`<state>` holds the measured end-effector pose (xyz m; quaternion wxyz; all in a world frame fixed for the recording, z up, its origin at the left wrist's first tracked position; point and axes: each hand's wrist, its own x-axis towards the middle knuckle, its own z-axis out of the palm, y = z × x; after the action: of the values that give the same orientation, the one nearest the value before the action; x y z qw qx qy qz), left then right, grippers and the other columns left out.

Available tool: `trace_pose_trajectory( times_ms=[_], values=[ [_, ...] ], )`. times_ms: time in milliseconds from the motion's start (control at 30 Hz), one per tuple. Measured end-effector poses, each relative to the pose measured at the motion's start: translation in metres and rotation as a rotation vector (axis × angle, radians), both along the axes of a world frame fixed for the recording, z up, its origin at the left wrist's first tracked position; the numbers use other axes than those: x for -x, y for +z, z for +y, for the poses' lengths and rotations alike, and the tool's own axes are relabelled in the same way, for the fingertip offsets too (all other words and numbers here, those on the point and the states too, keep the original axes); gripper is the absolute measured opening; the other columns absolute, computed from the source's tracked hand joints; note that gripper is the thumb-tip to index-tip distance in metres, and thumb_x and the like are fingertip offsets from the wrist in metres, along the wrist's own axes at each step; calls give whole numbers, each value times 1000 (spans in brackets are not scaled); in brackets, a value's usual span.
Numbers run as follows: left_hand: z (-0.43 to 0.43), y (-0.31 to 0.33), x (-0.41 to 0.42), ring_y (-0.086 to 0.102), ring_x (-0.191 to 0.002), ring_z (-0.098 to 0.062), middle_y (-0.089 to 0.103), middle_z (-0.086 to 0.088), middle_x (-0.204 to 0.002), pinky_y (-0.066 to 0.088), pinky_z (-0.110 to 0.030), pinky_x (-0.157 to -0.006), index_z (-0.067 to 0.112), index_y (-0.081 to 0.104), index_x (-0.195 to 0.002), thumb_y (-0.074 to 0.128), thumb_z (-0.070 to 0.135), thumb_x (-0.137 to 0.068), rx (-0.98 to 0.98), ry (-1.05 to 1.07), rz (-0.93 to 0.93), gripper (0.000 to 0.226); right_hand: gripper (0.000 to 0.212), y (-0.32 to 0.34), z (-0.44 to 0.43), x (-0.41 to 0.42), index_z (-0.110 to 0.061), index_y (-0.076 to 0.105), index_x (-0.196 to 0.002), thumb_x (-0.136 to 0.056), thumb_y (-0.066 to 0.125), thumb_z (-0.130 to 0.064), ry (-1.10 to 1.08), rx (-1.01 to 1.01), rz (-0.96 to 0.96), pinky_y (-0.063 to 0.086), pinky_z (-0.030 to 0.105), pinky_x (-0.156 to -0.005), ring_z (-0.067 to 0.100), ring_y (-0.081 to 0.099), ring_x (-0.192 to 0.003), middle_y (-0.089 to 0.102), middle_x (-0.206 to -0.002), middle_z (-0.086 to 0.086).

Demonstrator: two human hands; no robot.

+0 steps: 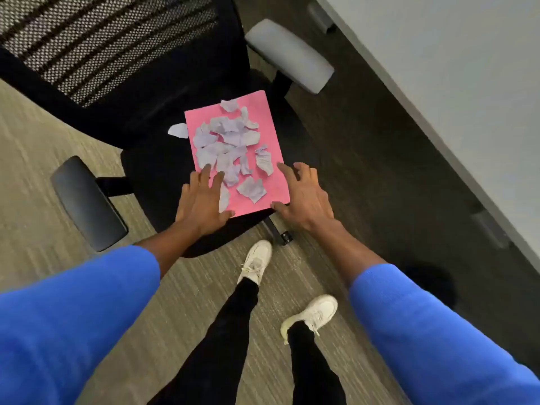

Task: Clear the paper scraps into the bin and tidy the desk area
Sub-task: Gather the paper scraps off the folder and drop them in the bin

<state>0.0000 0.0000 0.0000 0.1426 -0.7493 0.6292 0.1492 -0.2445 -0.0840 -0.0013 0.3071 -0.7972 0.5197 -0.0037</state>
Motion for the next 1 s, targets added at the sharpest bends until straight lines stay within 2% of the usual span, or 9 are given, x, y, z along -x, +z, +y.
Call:
trace_pose_trajectory(
  times_ms=[167,267,333,467,600,800,867,1000],
  values=[
    [8,-26,-20,26,-154,-36,8,-8,-176,62,-56,-95,27,18,-167,89,54,-77,-47,64,124,118,101,-30,-25,-40,-43,18,-160,-81,77,-62,175,12,95,53,56,-102,37,30,-150,24,-165,15],
    [7,-41,-26,25,-158,-36,4,-6,-176,60,-59,-100,28,13,-168,91,49,-78,-38,74,206,121,104,-49,-33,-60,-45,17,-161,-79,78,-64,264,24,129,52,58,-104,39,27,-153,22,-168,15],
    [6,-50,-28,27,-158,-38,5,-8,-175,60,-60,-101,24,11,-168,92,49,-77,-21,84,234,123,101,-60,-36,-72,-45,21,-160,-79,78,-64,302,57,164,54,57,-100,41,28,-153,24,-168,16],
    [-3,-57,-25,41,-152,-41,7,-8,-174,65,-57,-87,22,8,-167,91,51,-76,55,90,221,127,91,-72,-38,-88,-42,29,-158,-83,78,-59,350,143,221,60,49,-88,40,32,-148,27,-166,16],
    [-15,-58,-23,34,-158,-36,-1,-5,-179,66,-54,-84,28,5,-171,85,48,-86,92,-11,230,119,75,-76,-42,-96,-40,38,-153,-89,77,-46,338,158,194,61,45,-79,38,34,-144,29,-162,16],
    [-28,-64,-18,47,-141,-32,-1,1,-181,66,-50,-78,32,21,-169,78,33,-96,105,-90,249,93,43,-73,-46,-98,-27,60,-136,-96,73,-33,295,175,129,63,45,-79,36,40,-136,38,-151,15],
    [-30,-64,-15,49,-139,-32,5,-1,-181,65,-50,-83,29,32,-167,74,31,-100,115,-89,256,79,36,-70,-45,-96,-22,62,-132,-98,71,-30,287,175,112,61,44,-79,35,42,-133,41,-147,15],
    [-32,-65,-12,45,-149,-34,27,-9,-175,58,-52,-101,16,52,-155,67,32,-105,134,-13,262,55,34,-69,-42,-91,-10,61,-132,-100,66,-20,274,170,72,56,45,-82,34,46,-125,46,-140,15]
  ],
)
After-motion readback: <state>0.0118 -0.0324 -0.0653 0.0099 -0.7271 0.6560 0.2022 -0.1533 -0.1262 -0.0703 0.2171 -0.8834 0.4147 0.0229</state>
